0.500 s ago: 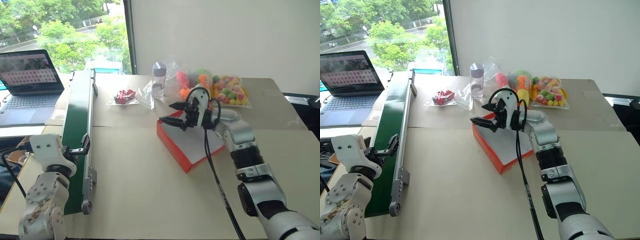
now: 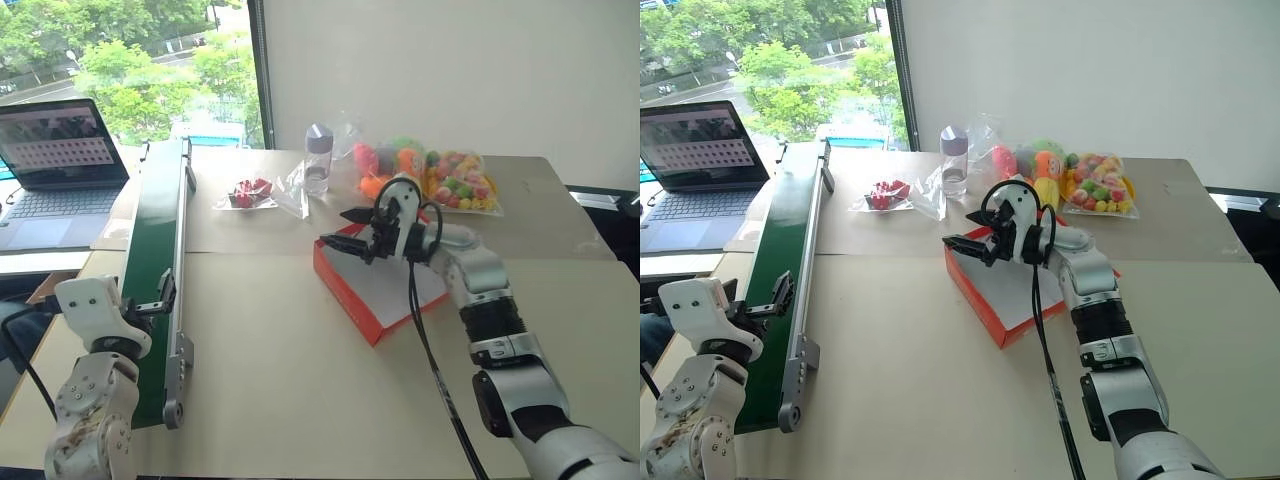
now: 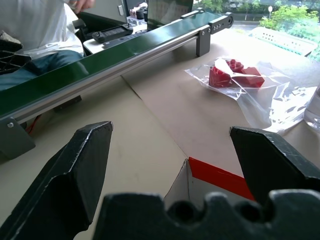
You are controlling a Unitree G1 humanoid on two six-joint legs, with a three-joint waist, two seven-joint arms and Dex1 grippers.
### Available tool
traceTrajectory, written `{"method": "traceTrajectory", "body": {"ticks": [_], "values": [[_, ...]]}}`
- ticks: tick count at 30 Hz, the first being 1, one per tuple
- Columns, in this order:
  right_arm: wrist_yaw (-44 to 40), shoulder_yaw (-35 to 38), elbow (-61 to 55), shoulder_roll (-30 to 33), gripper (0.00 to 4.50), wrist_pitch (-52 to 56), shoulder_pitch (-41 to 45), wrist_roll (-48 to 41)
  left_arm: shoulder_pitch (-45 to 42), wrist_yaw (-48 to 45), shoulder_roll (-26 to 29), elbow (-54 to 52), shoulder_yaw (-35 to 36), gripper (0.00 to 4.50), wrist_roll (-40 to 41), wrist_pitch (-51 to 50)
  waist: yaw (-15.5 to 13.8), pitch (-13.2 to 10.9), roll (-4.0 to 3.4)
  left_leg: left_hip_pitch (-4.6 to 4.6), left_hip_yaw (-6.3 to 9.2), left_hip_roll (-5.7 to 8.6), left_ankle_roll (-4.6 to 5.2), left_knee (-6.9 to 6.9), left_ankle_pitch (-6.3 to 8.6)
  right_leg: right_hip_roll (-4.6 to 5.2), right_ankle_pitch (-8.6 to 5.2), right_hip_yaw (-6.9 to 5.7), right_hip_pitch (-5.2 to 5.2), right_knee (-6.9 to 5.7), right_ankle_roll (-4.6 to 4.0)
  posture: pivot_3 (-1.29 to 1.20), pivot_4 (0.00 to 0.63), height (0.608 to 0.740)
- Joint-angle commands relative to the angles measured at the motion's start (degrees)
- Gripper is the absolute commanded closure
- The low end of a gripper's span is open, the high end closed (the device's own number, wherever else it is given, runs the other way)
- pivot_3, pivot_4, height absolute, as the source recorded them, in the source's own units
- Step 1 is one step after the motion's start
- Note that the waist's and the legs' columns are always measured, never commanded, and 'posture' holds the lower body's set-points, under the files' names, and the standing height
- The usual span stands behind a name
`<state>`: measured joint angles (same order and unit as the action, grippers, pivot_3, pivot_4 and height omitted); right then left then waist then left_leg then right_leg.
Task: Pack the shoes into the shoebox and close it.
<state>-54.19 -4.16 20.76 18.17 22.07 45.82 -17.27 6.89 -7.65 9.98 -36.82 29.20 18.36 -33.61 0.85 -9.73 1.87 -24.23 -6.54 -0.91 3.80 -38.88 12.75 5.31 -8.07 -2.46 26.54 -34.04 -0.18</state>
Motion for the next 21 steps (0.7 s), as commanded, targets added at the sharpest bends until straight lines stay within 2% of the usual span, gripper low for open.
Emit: {"method": "traceTrajectory", "body": {"ticks": [1,9,21], "values": [[0.02,0.73,-2.73,-0.71,0.04,-0.45,0.02,-1.2,1.01,0.99,-0.38,-1.74,0.72,0.0,0.24,3.59,-0.02,0.0,0.0,-0.02,0.0,0.0,0.0,0.0,0.0,0.0,0.0,0.0,0.01,0.01,0.0,0.0,0.15,0.74],[0.01,-0.4,-1.23,-1.64,0.04,-1.91,0.83,0.63,-0.15,2.99,1.21,-2.26,-3.49,0.0,-1.55,2.45,-0.12,0.0,0.0,-0.06,0.0,0.0,0.0,0.0,0.0,0.0,0.0,-0.01,0.04,0.0,0.0,0.0,0.15,0.74],[-0.08,-1.86,-2.31,-4.79,0.04,-1.57,0.91,0.14,-2.49,7.0,2.39,0.38,-3.28,0.0,-2.52,0.79,-0.03,0.0,0.0,-0.06,0.0,-0.02,0.0,0.01,0.0,-0.02,0.02,-0.02,0.08,-0.02,0.02,0.0,0.15,0.74]]}}
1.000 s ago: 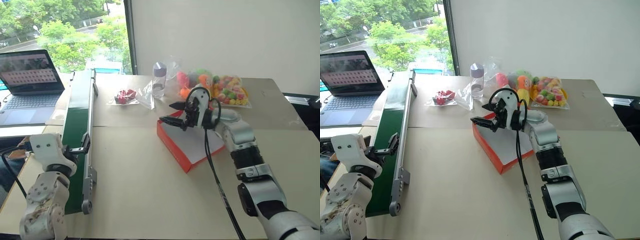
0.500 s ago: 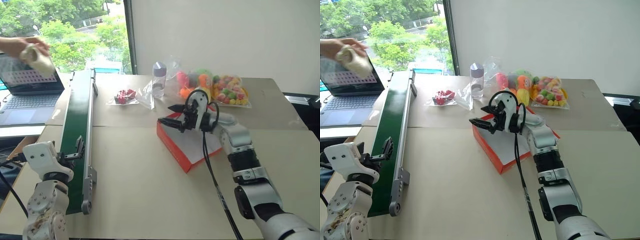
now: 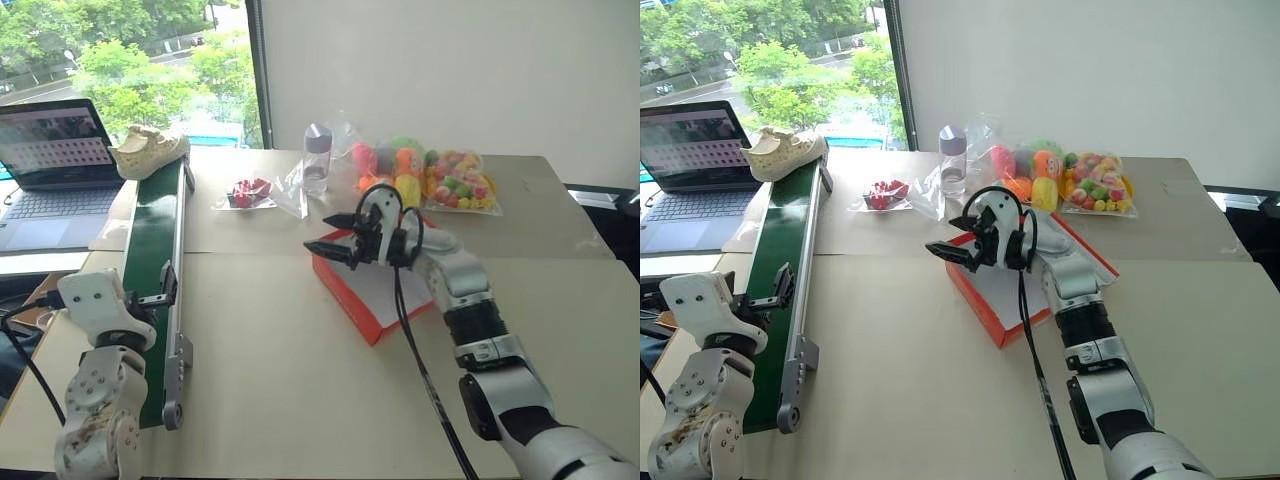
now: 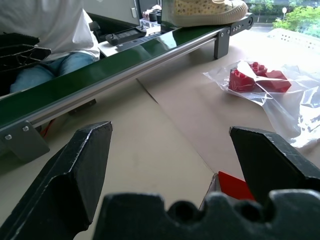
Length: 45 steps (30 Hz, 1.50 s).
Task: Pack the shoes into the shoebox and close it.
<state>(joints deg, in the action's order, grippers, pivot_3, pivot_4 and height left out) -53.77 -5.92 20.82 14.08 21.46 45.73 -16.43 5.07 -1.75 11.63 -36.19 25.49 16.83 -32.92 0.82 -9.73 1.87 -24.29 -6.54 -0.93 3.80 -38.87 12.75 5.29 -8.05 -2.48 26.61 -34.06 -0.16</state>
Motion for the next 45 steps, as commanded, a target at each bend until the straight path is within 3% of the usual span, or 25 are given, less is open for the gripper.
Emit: {"method": "traceTrajectory", "body": {"ticks": [1,14,19,26,42,45], "values": [[-0.59,-0.42,-2.81,-0.93,0.04,-0.76,0.84,-0.69,-0.76,1.4,0.86,-0.09,0.43,0.0,-1.17,0.08,0.0,0.0,0.0,0.0,0.0,0.0,0.0,0.0,0.0,0.0,0.0,0.0,0.0,0.0,-0.01,0.0,0.15,0.74],[-0.45,-1.99,-5.41,-1.08,0.04,0.07,-0.22,-0.38,-1.43,0.77,3.98,4.63,3.38,0.0,-1.23,2.46,-0.01,0.0,0.0,-0.08,0.0,0.0,-0.02,0.02,0.01,0.03,0.04,0.0,0.12,-0.01,-0.1,0.0,0.15,0.74],[0.01,-2.15,-6.76,-0.84,0.04,0.7,-0.9,-0.38,-2.16,-2.85,10.91,12.63,10.06,0.0,-0.47,5.4,0.1,0.0,0.0,-0.15,-0.02,-0.02,-0.03,0.06,0.01,0.04,0.05,0.02,0.28,-0.02,-0.14,0.0,0.15,0.74],[0.99,-1.94,-8.89,0.05,0.04,1.83,-2.01,-0.38,-7.41,-13.42,20.68,26.45,12.39,0.0,3.98,6.88,-0.15,0.0,-0.01,-0.4,-0.03,-0.02,-0.09,0.1,-0.03,0.11,0.14,-0.07,0.51,-0.03,-0.36,0.0,0.15,0.74],[3.98,-1.33,-15.54,2.93,0.04,4.97,-4.44,-0.82,-7.37,-33.61,32.33,48.97,4.69,0.0,1.55,15.03,-0.23,0.0,-0.01,-0.4,-0.1,-0.03,-0.38,0.62,-0.17,0.9,0.06,-0.75,0.86,-0.08,-0.61,0.0,0.15,0.74],[4.41,-1.27,-16.37,3.42,0.0,5.5,-4.07,-0.82,-8.67,-36.01,32.93,52.11,2.74,0.73,1.45,15.1,-0.52,0.0,-0.02,-0.38,-0.08,-0.03,-0.41,0.61,-0.2,1.08,0.08,-1.33,0.78,-0.07,-0.67,0.0,0.15,0.74]]}}
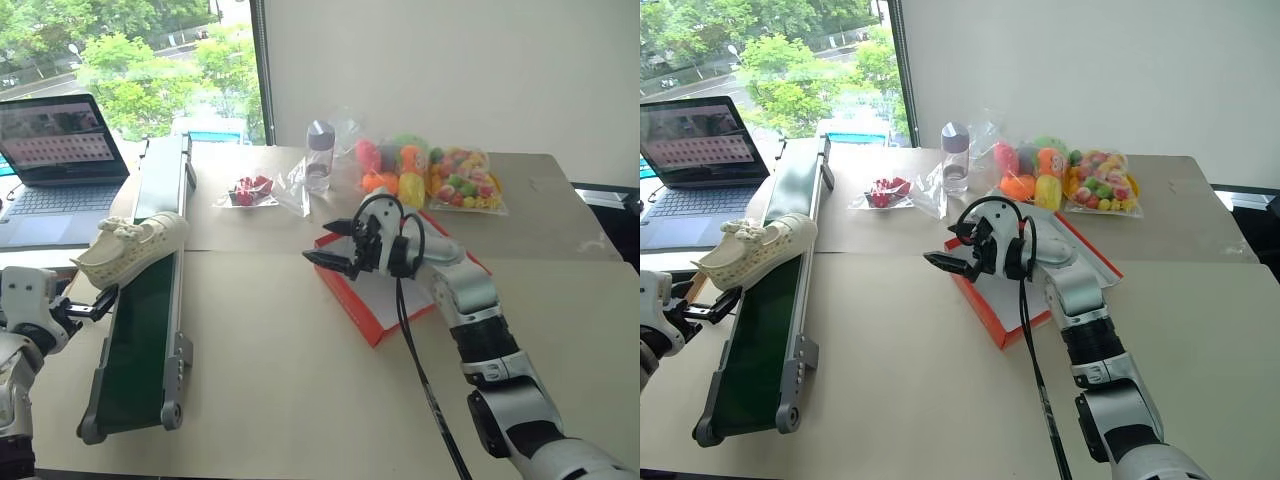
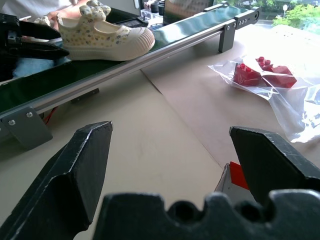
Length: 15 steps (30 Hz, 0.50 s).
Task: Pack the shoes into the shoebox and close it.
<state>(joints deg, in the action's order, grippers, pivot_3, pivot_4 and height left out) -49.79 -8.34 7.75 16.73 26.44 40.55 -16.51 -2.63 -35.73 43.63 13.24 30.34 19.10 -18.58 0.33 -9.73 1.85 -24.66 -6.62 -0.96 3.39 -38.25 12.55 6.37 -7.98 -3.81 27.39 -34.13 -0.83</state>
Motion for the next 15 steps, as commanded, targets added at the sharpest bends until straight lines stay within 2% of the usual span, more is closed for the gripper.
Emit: {"method": "traceTrajectory", "body": {"ticks": [1,2,4,10,14,15], "values": [[0.54,1.15,-3.6,0.89,0.0,0.73,1.22,-0.72,-1.41,-2.56,0.81,3.03,-2.56,1.15,-0.63,0.62,-0.06,0.0,0.0,0.01,0.0,0.0,0.0,0.0,0.0,0.07,-0.02,-0.07,-0.02,0.01,0.04,0.0,0.15,0.74],[0.59,1.18,-3.89,1.05,0.0,0.92,1.22,-0.76,-1.63,-2.84,0.71,3.11,-2.86,1.4,-0.49,0.59,-0.1,0.0,0.01,0.01,0.0,0.0,0.0,-0.01,0.0,0.07,-0.07,-0.11,-0.04,0.01,0.14,0.0,0.15,0.74],[0.76,1.2,-4.35,1.3,0.0,1.23,1.21,-0.84,-2.37,-3.44,0.33,2.88,-3.69,2.25,-0.11,0.11,-0.1,0.0,0.0,0.04,0.02,0.0,0.0,-0.02,0.0,0.08,-0.07,-0.15,-0.09,0.02,0.15,0.0,0.15,0.74],[0.99,0.97,-5.0,1.7,0.0,1.81,1.18,-0.74,-3.29,-3.9,-0.95,0.52,-4.76,4.42,1.21,-0.96,-0.12,0.0,0.0,0.04,0.04,0.0,-0.01,-0.02,-0.01,0.06,0.16,-0.2,-0.12,0.01,0.39,0.0,0.15,0.74],[1.1,0.59,-5.28,1.71,0.0,1.79,0.96,-0.64,-3.45,-1.9,-1.09,-1.99,-4.46,4.42,1.96,-4.09,-0.31,0.0,0.0,0.04,0.05,0.01,0.0,-0.02,-0.02,0.03,0.16,-0.23,-0.14,0.02,0.48,0.0,0.15,0.74],[1.11,0.45,-5.28,1.68,0.0,1.68,0.95,-0.55,-3.31,-1.73,-1.27,-2.93,-4.17,4.18,2.59,-5.0,-0.33,0.0,0.0,0.04,0.06,0.01,0.0,-0.02,-0.02,0.02,0.15,-0.25,-0.16,0.03,0.5,0.0,0.15,0.74]]}}
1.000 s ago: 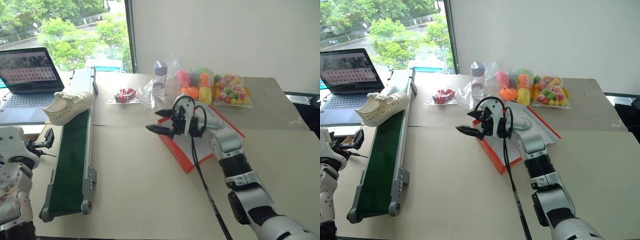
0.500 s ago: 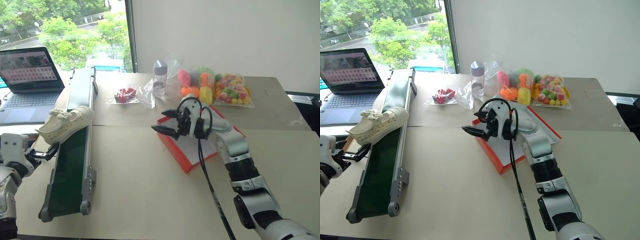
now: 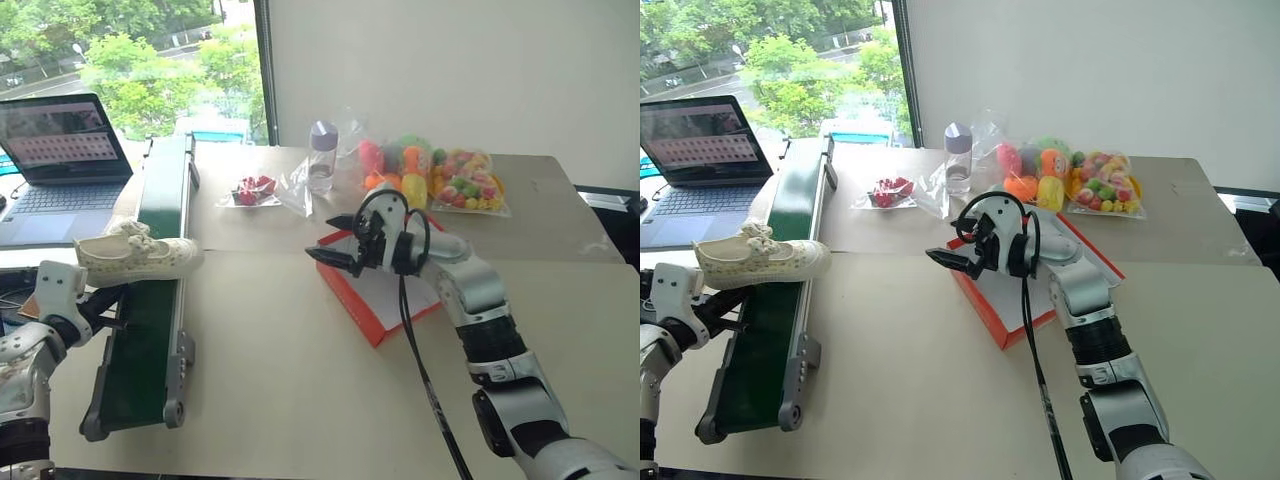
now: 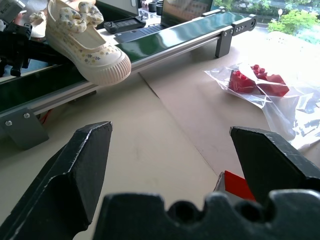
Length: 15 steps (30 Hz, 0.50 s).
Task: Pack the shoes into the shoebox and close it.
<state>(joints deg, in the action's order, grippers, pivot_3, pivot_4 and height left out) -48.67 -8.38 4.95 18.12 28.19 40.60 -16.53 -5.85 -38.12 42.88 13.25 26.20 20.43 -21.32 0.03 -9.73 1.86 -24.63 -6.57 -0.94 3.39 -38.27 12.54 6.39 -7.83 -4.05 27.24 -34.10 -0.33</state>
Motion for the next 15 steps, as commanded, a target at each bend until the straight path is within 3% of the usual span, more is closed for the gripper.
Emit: {"method": "traceTrajectory", "body": {"ticks": [1,3,12,15], "values": [[0.02,0.4,-2.47,0.25,0.0,-0.14,0.9,-0.49,0.11,0.69,-0.63,-3.68,0.2,3.91,1.66,-2.8,-0.07,0.0,0.0,0.0,0.0,0.0,0.0,0.0,0.0,0.0,-0.01,-0.01,-0.01,0.0,0.01,0.0,0.15,0.74],[-0.01,0.24,-2.45,0.15,0.0,-0.24,0.92,-0.46,0.48,0.9,-0.78,-4.98,0.57,3.36,2.07,-3.84,-0.25,0.0,0.0,0.0,0.0,0.01,0.0,0.0,0.0,0.0,-0.01,-0.01,-0.02,0.0,0.03,0.0,0.15,0.74],[-0.01,-0.41,-2.17,-0.24,0.0,-0.58,1.08,-0.17,-0.71,4.51,0.07,-3.37,3.62,0.11,1.91,-3.79,0.05,0.0,0.0,-0.01,0.01,-0.01,0.0,-0.01,0.0,-0.08,-0.03,-0.02,-0.01,0.01,0.06,0.0,0.15,0.74],[0.0,-0.53,-2.01,-0.32,0.0,-0.6,1.2,-0.15,-1.27,6.47,0.69,-2.02,4.62,0.02,1.09,-2.76,0.41,0.0,0.01,-0.01,0.01,-0.01,0.01,-0.01,0.0,-0.09,-0.02,-0.02,-0.02,0.01,0.05,0.0,0.15,0.74]]}}
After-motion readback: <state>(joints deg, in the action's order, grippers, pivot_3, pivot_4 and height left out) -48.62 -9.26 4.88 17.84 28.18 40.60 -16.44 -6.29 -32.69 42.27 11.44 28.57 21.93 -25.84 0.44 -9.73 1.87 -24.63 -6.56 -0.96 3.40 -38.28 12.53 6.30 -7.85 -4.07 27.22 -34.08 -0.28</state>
